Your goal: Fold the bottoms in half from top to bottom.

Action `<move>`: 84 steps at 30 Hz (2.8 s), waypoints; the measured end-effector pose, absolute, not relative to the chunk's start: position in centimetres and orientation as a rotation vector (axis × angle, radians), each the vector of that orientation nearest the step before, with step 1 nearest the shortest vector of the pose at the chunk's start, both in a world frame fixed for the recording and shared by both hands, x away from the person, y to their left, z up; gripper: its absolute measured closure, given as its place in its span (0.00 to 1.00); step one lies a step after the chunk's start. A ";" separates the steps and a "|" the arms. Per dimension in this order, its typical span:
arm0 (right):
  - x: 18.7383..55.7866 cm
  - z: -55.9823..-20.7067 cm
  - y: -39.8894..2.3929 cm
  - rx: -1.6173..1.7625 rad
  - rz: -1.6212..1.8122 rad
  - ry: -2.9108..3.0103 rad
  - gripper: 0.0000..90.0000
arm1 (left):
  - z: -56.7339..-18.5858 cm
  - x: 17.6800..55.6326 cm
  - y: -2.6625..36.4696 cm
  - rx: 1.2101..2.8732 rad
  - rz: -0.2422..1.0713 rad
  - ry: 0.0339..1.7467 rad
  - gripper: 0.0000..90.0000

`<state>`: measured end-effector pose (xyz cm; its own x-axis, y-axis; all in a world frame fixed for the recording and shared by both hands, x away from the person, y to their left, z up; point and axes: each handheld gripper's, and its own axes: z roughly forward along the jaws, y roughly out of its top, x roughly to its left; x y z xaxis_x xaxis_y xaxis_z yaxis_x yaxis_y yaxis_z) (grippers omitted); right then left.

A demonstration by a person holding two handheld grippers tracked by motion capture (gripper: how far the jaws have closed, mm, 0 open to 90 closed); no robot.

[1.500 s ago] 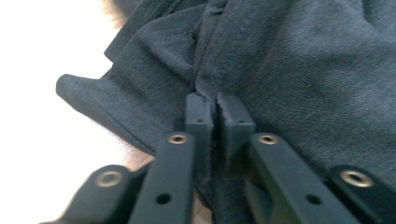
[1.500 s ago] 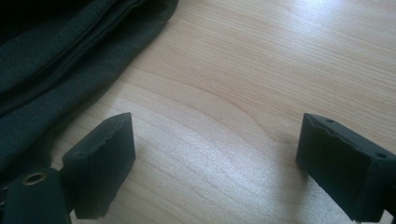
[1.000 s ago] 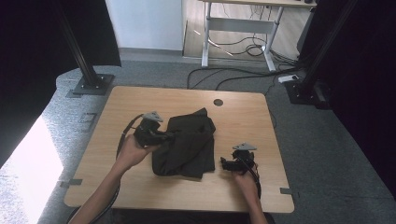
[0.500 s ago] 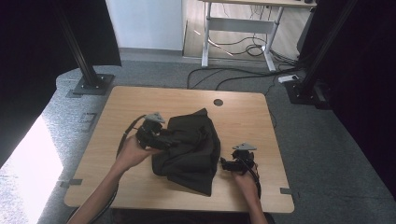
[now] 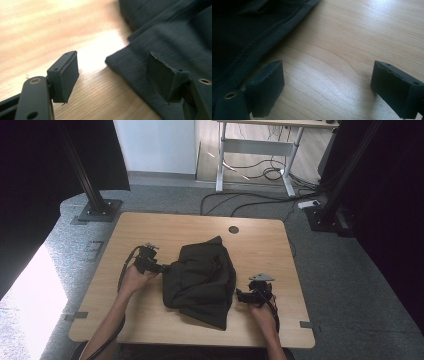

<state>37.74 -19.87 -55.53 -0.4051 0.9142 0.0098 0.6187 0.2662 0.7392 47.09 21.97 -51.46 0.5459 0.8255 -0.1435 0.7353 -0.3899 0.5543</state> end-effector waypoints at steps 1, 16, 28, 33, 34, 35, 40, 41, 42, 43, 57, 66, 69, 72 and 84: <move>37.7 -55.5 -19.9 1.387 0.945 2.121 0.12 | -51.8 47.1 21.9 2.223 0.212 1.252 0.28; 37.7 -55.5 -19.9 1.386 0.945 2.122 0.12 | -52.4 46.0 20.1 2.276 0.275 1.208 0.95; 37.7 -55.5 -19.8 1.386 0.946 2.122 0.12 | -43.5 42.5 22.2 2.062 0.228 1.032 0.96; 37.7 -55.5 -19.8 1.391 0.944 2.117 0.12 | -38.0 37.5 20.4 2.042 0.219 0.792 0.96; 37.7 -55.5 -19.8 1.389 0.943 2.117 0.12 | -37.4 36.7 19.8 2.052 0.212 0.748 0.96; 37.7 -55.5 -19.8 1.389 0.943 2.117 0.12 | -37.1 36.1 19.4 2.058 0.201 0.716 0.96; 37.7 -55.5 -19.7 1.387 0.943 2.118 0.12 | -37.1 32.8 15.6 2.174 0.097 0.512 0.95; 37.7 -55.5 -19.7 1.387 0.944 2.119 0.12 | -37.3 32.1 14.7 2.213 0.076 0.457 0.94; 37.7 -55.5 -19.7 1.387 0.944 2.119 0.12 | -37.4 31.8 14.3 2.218 0.073 0.426 0.90; 37.7 -55.5 -19.7 1.387 0.944 2.119 0.12 | -37.2 31.5 14.0 2.216 0.075 0.393 0.84; 37.7 -55.5 -19.7 1.386 0.945 2.123 0.12 | -40.2 41.2 14.3 2.239 0.379 0.750 0.29; 37.7 -55.5 -19.7 1.385 0.948 2.124 0.12 | -47.2 42.7 11.0 2.329 0.260 0.795 0.22; 37.7 -55.5 -19.7 1.382 0.947 2.126 0.12 | -48.5 40.7 9.5 2.363 0.253 0.721 0.22; 37.7 -55.5 -19.7 1.381 0.947 2.126 0.12 | -49.7 39.6 8.6 2.393 0.262 0.695 0.22; 37.7 -55.5 -19.7 1.381 0.947 2.126 0.12 | -49.9 39.0 9.0 2.327 0.284 0.682 0.20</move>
<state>37.69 -19.70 -55.53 -0.4106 0.9118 0.0093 0.6167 0.2702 0.7394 39.04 9.00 -49.87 0.8384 0.5448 0.0155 0.3952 -0.6272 0.6711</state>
